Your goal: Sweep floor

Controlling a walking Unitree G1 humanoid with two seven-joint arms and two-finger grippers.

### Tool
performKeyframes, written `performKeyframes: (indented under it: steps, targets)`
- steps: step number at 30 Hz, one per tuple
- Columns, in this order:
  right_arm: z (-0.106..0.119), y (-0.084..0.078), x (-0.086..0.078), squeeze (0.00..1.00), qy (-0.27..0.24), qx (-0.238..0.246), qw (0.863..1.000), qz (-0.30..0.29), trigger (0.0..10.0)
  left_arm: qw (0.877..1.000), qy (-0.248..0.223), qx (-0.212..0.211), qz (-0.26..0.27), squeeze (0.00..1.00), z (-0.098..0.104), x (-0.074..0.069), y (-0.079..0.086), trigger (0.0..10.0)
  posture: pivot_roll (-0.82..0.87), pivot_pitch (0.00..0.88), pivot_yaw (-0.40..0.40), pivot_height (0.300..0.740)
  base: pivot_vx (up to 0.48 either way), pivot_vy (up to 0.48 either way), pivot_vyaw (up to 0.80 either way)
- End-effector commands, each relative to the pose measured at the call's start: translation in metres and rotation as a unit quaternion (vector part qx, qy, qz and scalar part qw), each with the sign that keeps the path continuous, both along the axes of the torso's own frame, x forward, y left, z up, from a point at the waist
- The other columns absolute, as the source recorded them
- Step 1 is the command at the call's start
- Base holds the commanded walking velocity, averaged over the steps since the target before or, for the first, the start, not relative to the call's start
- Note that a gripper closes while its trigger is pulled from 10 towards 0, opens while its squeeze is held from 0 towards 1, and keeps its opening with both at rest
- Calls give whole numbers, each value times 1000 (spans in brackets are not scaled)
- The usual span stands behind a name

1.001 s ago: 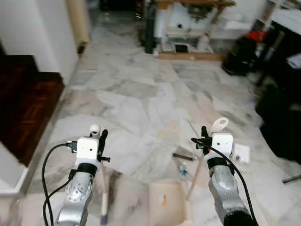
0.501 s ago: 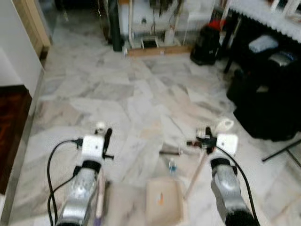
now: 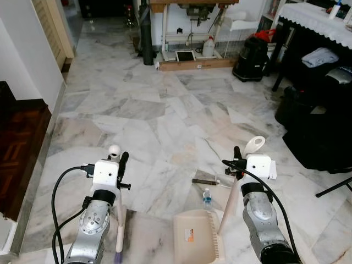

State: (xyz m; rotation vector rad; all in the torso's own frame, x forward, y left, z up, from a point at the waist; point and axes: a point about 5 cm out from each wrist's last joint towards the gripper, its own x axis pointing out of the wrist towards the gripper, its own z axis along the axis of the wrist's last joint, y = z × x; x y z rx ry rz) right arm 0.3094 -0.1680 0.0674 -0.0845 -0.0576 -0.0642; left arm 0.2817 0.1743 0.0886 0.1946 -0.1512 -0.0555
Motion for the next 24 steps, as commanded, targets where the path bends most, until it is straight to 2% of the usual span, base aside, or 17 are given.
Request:
performKeyframes:
  steps: [1,8,24]
  targets:
    - [8,-2,2,0,-21,1,1000,-3,10000,1000,-20,0,-1,0,8,1,-1,10000,112,4,-31,740,0,0,0]
    - [7,-2,2,0,-19,1,1000,-2,10000,1000,-20,0,0,0,8,2,-1,10000,112,7,-31,740,0,0,0]
    - [8,-3,3,0,-20,0,1000,-2,10000,1000,-22,-1,4,0,8,2,0,10000,112,0,-37,740,0,-349,0]
